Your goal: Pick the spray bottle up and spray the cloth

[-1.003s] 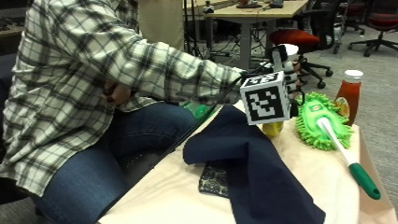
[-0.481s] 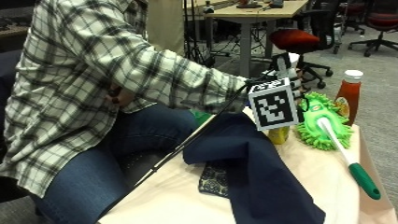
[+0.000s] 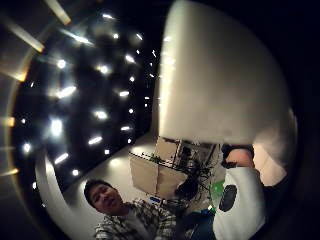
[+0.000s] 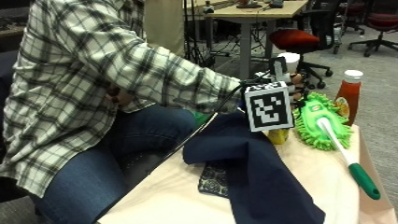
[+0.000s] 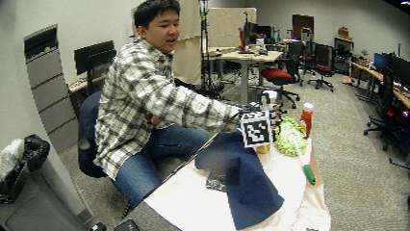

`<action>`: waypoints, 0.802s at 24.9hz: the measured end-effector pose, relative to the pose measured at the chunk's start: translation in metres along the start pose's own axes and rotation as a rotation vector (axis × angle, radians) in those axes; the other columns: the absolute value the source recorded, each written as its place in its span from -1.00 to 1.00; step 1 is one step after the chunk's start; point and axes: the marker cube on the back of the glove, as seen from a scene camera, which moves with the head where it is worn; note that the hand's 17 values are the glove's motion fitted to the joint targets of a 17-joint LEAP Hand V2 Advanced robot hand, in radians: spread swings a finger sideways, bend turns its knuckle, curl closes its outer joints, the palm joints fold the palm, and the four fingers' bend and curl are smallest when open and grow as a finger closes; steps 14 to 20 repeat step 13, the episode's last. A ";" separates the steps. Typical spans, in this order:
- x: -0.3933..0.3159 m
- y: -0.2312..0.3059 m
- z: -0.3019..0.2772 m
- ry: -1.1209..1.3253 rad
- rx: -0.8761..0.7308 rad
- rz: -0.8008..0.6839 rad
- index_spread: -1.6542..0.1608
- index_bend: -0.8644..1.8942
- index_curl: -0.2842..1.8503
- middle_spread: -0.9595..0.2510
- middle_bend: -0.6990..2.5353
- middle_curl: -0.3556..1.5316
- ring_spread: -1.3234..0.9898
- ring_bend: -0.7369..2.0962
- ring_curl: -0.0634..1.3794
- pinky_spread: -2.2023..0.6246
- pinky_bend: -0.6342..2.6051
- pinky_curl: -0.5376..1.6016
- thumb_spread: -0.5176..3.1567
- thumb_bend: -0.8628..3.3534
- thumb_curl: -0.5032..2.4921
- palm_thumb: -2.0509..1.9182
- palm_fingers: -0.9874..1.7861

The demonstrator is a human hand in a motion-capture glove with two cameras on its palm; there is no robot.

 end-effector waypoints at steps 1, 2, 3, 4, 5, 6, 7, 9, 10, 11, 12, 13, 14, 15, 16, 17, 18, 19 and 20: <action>0.000 0.002 -0.001 0.002 -0.003 0.002 0.52 -0.33 -0.32 0.43 -0.35 -0.07 -0.01 -0.17 -0.22 0.60 -0.49 -0.10 -0.47 -0.61 -0.17 0.60 0.21; -0.001 0.005 -0.003 0.001 -0.006 0.002 0.52 -0.33 -0.33 0.44 -0.36 -0.08 0.00 -0.19 -0.24 0.61 -0.49 -0.11 -0.45 -0.61 -0.17 0.59 0.14; -0.003 0.007 -0.005 0.000 -0.009 0.001 0.52 -0.33 -0.33 0.44 -0.38 -0.09 0.01 -0.20 -0.24 0.62 -0.48 -0.10 -0.44 -0.61 -0.17 0.59 0.06; -0.006 0.009 -0.008 -0.001 -0.013 -0.003 0.51 -0.33 -0.34 0.44 -0.40 -0.10 0.03 -0.22 -0.24 0.63 -0.48 -0.10 -0.43 -0.61 -0.18 0.58 -0.02; -0.009 0.011 -0.011 0.000 -0.017 -0.007 0.51 -0.32 -0.34 0.45 -0.42 -0.11 0.04 -0.23 -0.24 0.64 -0.48 -0.09 -0.41 -0.61 -0.18 0.57 -0.09; -0.012 0.012 -0.014 0.004 -0.021 -0.012 0.50 -0.32 -0.35 0.45 -0.43 -0.12 0.05 -0.23 -0.24 0.64 -0.47 -0.09 -0.40 -0.61 -0.18 0.56 -0.14; -0.015 0.014 -0.017 0.011 -0.024 -0.017 0.49 -0.33 -0.37 0.45 -0.43 -0.13 0.06 -0.25 -0.26 0.65 -0.47 -0.09 -0.39 -0.61 -0.18 0.56 -0.18; -0.018 0.018 -0.023 0.033 -0.026 -0.028 0.46 -0.34 -0.41 0.45 -0.46 -0.15 0.08 -0.27 -0.29 0.66 -0.44 -0.10 -0.37 -0.61 -0.19 0.54 -0.25; -0.020 0.019 -0.025 0.046 -0.026 -0.034 0.45 -0.35 -0.42 0.45 -0.46 -0.16 0.09 -0.27 -0.31 0.66 -0.43 -0.10 -0.37 -0.61 -0.19 0.54 -0.27; -0.020 0.021 -0.027 0.059 -0.025 -0.039 0.45 -0.35 -0.44 0.46 -0.46 -0.17 0.09 -0.27 -0.32 0.66 -0.42 -0.10 -0.36 -0.61 -0.20 0.53 -0.29; -0.021 0.022 -0.029 0.072 -0.024 -0.043 0.44 -0.35 -0.45 0.46 -0.47 -0.18 0.10 -0.28 -0.34 0.66 -0.41 -0.11 -0.35 -0.61 -0.20 0.53 -0.31; -0.021 0.023 -0.030 0.080 -0.023 -0.046 0.43 -0.34 -0.46 0.45 -0.47 -0.18 0.11 -0.28 -0.35 0.66 -0.41 -0.11 -0.34 -0.61 -0.20 0.52 -0.32; -0.021 0.023 -0.030 0.080 -0.023 -0.046 0.43 -0.34 -0.46 0.45 -0.47 -0.18 0.11 -0.28 -0.35 0.66 -0.41 -0.11 -0.34 -0.61 -0.20 0.52 -0.32; -0.021 0.023 -0.030 0.080 -0.023 -0.046 0.43 -0.34 -0.46 0.45 -0.47 -0.18 0.11 -0.28 -0.35 0.66 -0.41 -0.11 -0.34 -0.61 -0.20 0.52 -0.32; -0.021 0.023 -0.030 0.080 -0.023 -0.046 0.43 -0.34 -0.46 0.45 -0.47 -0.18 0.11 -0.28 -0.35 0.66 -0.41 -0.11 -0.34 -0.61 -0.20 0.52 -0.32; -0.021 0.023 -0.030 0.080 -0.023 -0.046 0.43 -0.34 -0.46 0.45 -0.47 -0.18 0.11 -0.28 -0.35 0.66 -0.41 -0.11 -0.34 -0.61 -0.20 0.52 -0.32; -0.021 0.023 -0.030 0.080 -0.023 -0.046 0.43 -0.34 -0.46 0.45 -0.47 -0.18 0.11 -0.28 -0.35 0.66 -0.41 -0.11 -0.34 -0.61 -0.20 0.52 -0.32; -0.021 0.023 -0.030 0.080 -0.023 -0.046 0.43 -0.34 -0.46 0.45 -0.47 -0.18 0.11 -0.28 -0.35 0.66 -0.41 -0.11 -0.34 -0.61 -0.20 0.52 -0.32; -0.021 0.023 -0.030 0.080 -0.023 -0.046 0.43 -0.34 -0.46 0.45 -0.47 -0.18 0.11 -0.28 -0.35 0.66 -0.41 -0.11 -0.34 -0.61 -0.20 0.52 -0.32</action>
